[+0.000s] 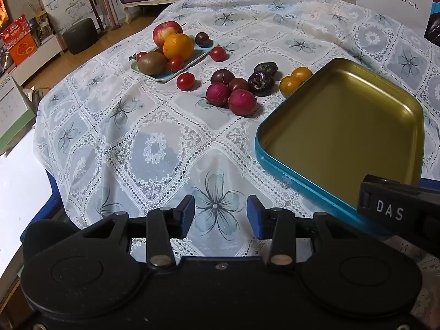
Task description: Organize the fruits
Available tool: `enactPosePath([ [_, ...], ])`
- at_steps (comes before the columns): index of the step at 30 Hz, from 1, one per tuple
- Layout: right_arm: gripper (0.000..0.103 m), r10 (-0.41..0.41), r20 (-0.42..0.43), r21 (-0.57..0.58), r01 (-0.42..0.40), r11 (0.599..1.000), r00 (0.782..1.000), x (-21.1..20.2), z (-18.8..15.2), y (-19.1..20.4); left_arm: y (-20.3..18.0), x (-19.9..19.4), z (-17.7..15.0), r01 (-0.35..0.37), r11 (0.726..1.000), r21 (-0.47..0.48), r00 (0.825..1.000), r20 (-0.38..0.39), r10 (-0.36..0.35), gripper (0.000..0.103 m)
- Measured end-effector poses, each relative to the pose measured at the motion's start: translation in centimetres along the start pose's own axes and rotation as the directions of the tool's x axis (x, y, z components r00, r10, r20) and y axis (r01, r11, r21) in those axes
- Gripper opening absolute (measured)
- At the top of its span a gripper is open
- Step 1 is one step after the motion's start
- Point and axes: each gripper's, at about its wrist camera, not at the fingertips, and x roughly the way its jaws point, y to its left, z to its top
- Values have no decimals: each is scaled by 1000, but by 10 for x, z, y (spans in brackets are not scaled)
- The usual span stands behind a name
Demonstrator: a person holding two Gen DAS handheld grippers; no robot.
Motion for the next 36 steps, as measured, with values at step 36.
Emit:
enactPosePath([
  [36,70,7,-15,-25,-7,1000,1000,-1,-2,3,-1,2,-1,4,1000,1,1000,0,-4,51],
])
